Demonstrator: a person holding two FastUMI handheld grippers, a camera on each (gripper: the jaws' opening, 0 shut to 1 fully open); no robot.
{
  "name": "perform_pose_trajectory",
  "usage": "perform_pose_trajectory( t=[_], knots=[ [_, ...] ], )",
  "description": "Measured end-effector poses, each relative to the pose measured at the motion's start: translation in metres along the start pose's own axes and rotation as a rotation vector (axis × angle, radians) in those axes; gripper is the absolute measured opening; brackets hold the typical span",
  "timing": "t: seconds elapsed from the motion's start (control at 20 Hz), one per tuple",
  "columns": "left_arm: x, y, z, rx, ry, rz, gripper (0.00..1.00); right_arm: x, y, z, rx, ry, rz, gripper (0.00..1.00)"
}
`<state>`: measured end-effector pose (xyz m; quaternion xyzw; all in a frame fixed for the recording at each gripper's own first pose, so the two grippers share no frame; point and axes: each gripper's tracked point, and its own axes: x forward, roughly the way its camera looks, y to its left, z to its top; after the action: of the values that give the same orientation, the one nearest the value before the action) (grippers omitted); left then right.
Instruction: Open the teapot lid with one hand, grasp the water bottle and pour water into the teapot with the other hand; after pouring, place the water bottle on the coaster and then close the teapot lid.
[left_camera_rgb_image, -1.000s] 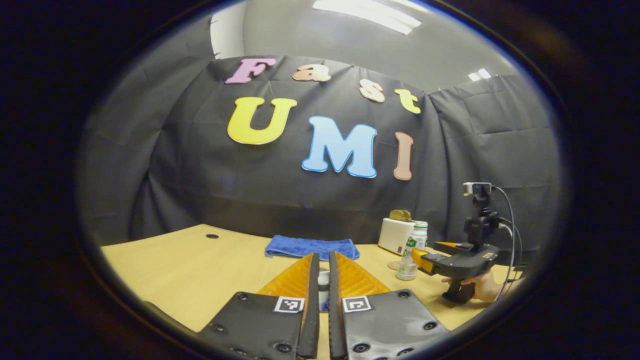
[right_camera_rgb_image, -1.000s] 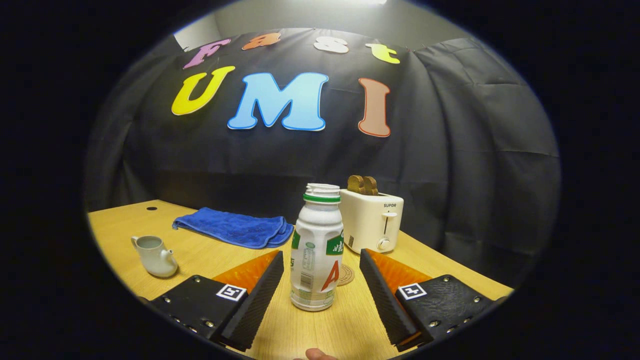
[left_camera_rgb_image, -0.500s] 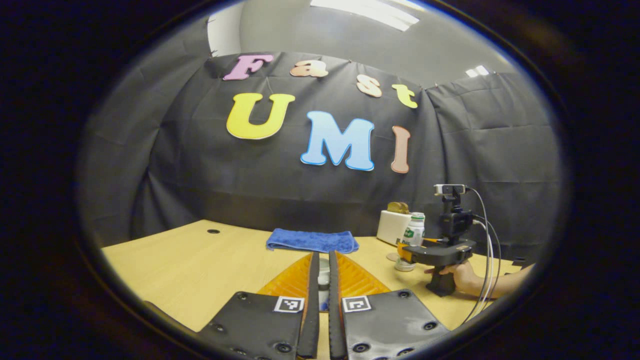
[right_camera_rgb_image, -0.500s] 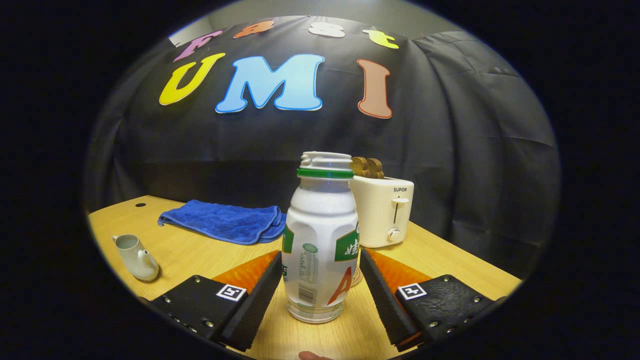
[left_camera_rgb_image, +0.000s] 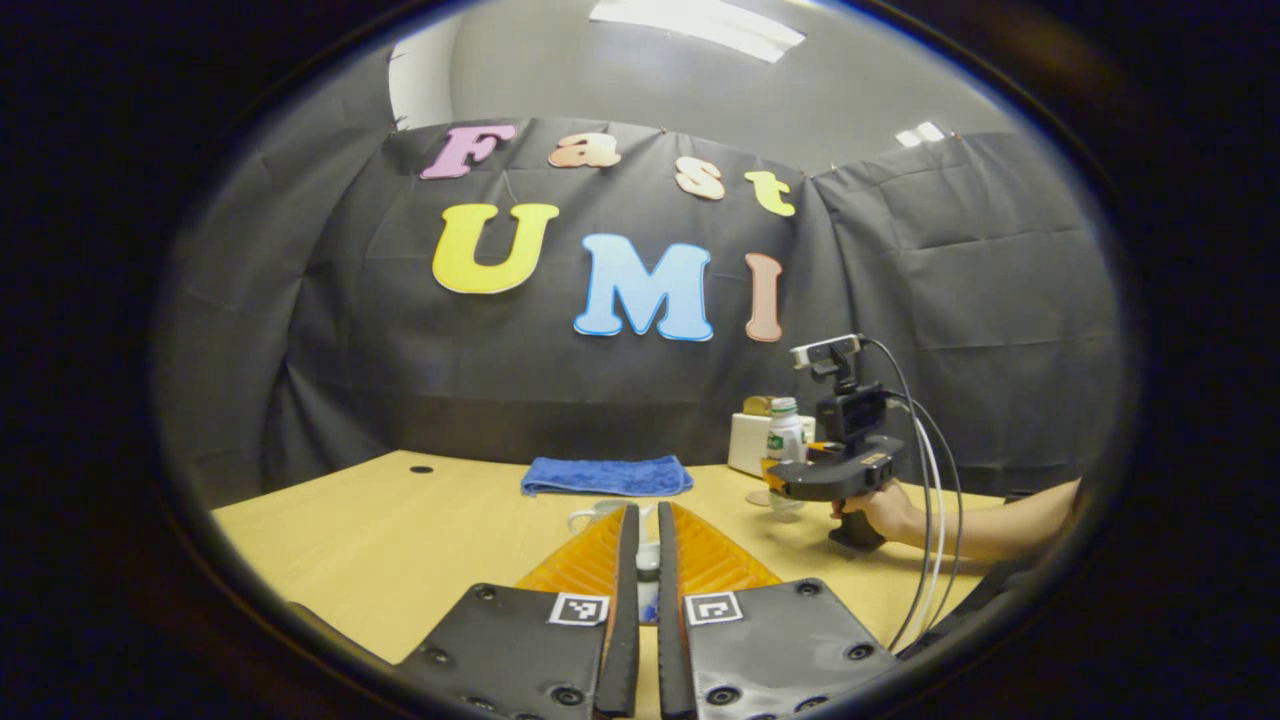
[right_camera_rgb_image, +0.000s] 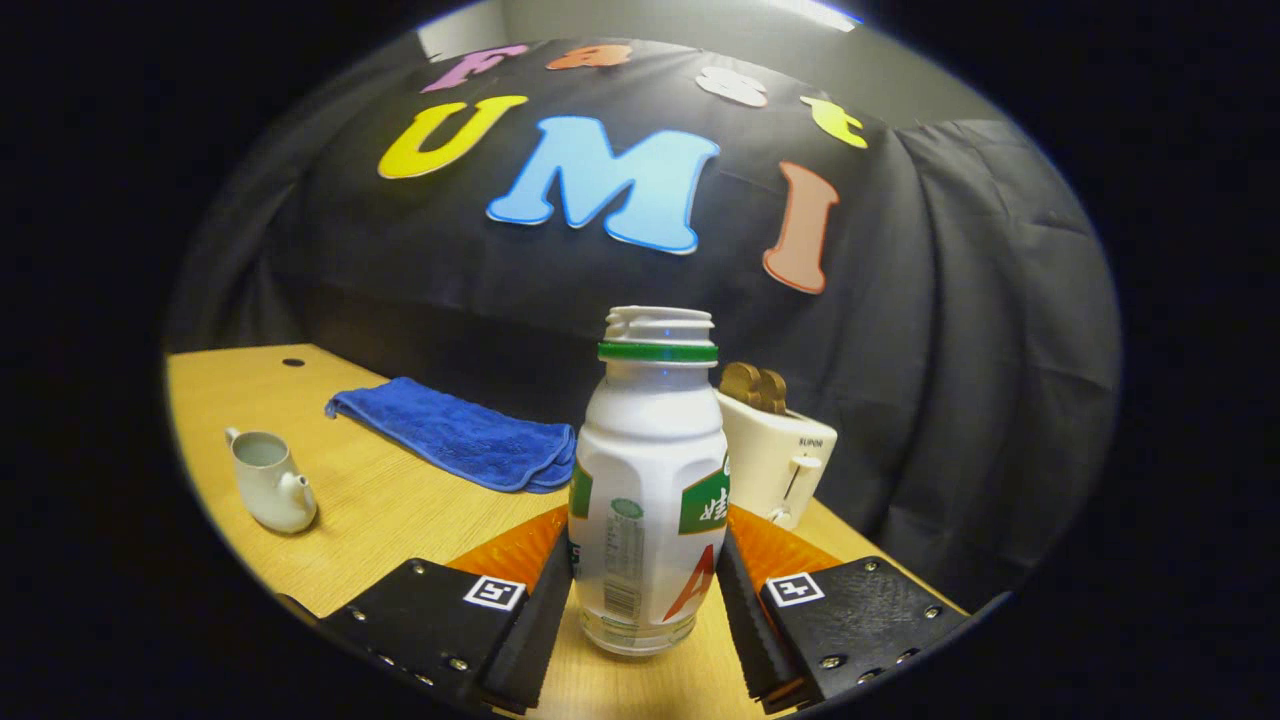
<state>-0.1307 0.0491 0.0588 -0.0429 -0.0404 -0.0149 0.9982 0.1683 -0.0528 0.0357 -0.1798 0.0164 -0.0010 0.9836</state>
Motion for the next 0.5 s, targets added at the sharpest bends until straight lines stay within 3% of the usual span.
perform_pose_trajectory(
  t=[0.45, 0.5],
  knots=[
    [-0.035, -0.003, -0.006, 0.06, 0.02, 0.023, 0.18, 0.003, 0.055, 0.012, -0.396, 0.018, 0.109, 0.73],
    [-0.038, 0.003, -0.011, 0.065, 0.028, 0.032, 0.14, 0.002, 0.061, 0.012, -0.434, 0.018, 0.118, 0.73]
  ],
)
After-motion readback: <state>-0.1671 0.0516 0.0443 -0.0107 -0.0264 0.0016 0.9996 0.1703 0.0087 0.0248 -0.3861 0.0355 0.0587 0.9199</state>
